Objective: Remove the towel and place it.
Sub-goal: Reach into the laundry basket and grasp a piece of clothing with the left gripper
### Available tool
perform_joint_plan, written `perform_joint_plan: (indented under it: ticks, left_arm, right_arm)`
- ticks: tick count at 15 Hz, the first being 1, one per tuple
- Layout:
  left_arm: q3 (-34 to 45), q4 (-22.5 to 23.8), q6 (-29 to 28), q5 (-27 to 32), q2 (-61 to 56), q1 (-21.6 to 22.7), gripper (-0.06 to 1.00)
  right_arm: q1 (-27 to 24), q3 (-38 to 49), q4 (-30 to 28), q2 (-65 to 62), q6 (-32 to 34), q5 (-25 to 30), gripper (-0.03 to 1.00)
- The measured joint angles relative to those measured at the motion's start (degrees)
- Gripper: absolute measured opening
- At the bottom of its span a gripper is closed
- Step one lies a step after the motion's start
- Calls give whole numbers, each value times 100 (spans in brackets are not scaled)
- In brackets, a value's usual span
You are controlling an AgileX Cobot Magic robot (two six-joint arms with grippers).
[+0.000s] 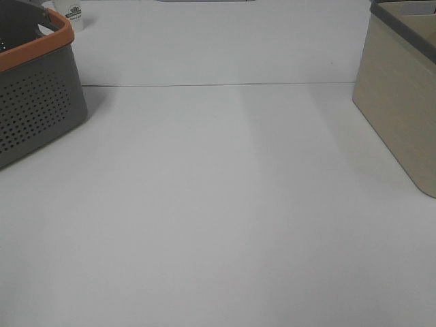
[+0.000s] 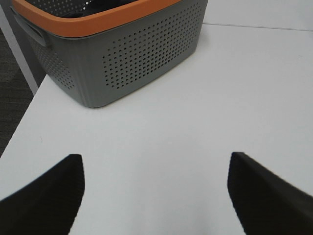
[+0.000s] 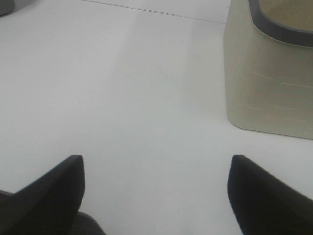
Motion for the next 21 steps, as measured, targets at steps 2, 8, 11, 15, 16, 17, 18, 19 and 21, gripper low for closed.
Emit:
perform_joint_plan:
  ticks: [2, 8, 11, 15, 16, 17, 18, 19, 21]
  left_arm:
    - [0, 0, 0, 0, 0, 0, 75]
    - [0, 0, 0, 0, 0, 0, 75]
    - [0, 0, 0, 0, 0, 0, 75]
    - [0, 0, 0, 0, 0, 0, 75]
    - [0, 0, 0, 0, 0, 0, 75]
    - [0, 0, 0, 0, 0, 0, 75]
    - [0, 0, 0, 0, 0, 0, 75]
    - [0, 0, 0, 0, 0, 0, 75]
    - [0, 0, 0, 0, 0, 0, 75]
  right_arm:
    - [0, 0, 0, 0, 0, 0, 78]
    - [0, 0, 0, 0, 0, 0, 77]
    - [0, 0, 0, 0, 0, 0, 76]
    - [0, 0, 0, 0, 0, 0, 76]
    - [0, 0, 0, 0, 0, 0, 76]
    - [0, 0, 0, 0, 0, 0, 76]
    - [0, 0, 0, 0, 0, 0, 76]
    - [0, 0, 0, 0, 0, 0, 76]
    - [0, 0, 0, 0, 0, 0, 76]
